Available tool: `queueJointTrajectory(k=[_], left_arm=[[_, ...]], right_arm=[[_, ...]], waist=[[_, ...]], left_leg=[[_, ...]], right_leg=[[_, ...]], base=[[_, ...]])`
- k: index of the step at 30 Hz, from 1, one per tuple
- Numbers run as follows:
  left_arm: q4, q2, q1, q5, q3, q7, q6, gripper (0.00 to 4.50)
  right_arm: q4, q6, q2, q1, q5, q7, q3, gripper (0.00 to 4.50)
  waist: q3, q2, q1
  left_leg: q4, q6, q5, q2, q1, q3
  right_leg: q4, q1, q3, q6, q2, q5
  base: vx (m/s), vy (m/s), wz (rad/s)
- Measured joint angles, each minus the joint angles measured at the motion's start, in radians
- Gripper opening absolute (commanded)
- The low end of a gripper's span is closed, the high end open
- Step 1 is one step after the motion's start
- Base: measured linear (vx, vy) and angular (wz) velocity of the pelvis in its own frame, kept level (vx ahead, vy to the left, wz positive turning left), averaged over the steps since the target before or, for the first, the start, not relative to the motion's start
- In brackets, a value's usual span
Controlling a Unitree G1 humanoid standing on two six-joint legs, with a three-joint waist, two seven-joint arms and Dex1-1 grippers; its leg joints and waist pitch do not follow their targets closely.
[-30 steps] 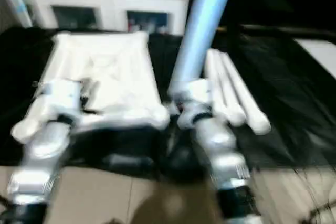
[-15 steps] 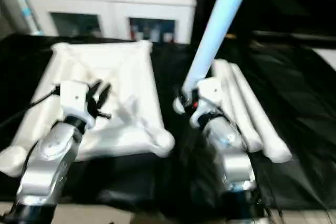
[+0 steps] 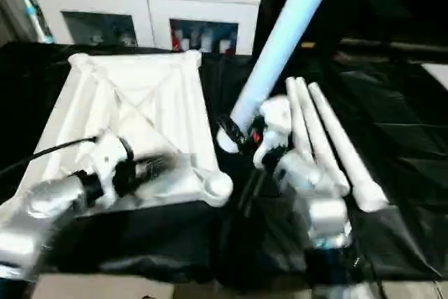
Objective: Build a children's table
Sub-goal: Insert table leg to table base
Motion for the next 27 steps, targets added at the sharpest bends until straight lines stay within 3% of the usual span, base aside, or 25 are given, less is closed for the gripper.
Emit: queueJointTrajectory(k=[6, 13, 19, 27], left_arm=[[0.113, 0.019, -0.101, 0.014, -0.048, -0.112, -0.053, 1.82], [0.231, 0.029, -0.198, 0.051, -0.089, -0.173, -0.070, 2.31], [0.266, 0.078, -0.211, 0.100, -0.145, -0.231, -0.062, 2.78], [0.278, 0.054, -0.194, 0.105, -0.144, -0.210, -0.078, 2.78]], right_arm=[[0.031, -0.025, -0.042, -0.031, -0.011, 0.063, 0.012, 1.86], [0.025, -0.009, -0.064, -0.026, -0.012, 0.098, 0.034, 1.86], [0.016, -0.005, -0.072, 0.008, -0.029, 0.092, 0.051, 1.86], [-0.049, 0.020, -0.047, 0.042, -0.025, 0.061, 0.053, 1.86]], waist=[[0.001, -0.001, 0.006], [0.001, 0.001, 0.006], [0.004, 0.007, 0.006], [0.007, 0.011, 0.008]], left_leg=[[-0.016, -0.002, 0.021, 0.012, 0.004, 0.019], [-0.019, -0.002, 0.024, 0.015, -0.003, 0.023], [-0.021, 0.000, 0.024, 0.015, -0.010, 0.024], [-0.021, -0.002, 0.025, 0.017, -0.007, 0.026]], right_leg=[[-0.014, 0.003, -0.001, -0.005, 0.000, 0.022], [-0.019, -0.003, -0.001, -0.005, 0.001, 0.022], [-0.022, -0.010, -0.002, -0.005, 0.001, 0.023], [-0.021, -0.008, -0.003, -0.006, 0.001, 0.023]], base=[[-0.009, -0.002, 0.00], [0.000, 0.000, 0.00], [0.000, 0.000, 0.00], [0.000, 0.000, 0.00]])
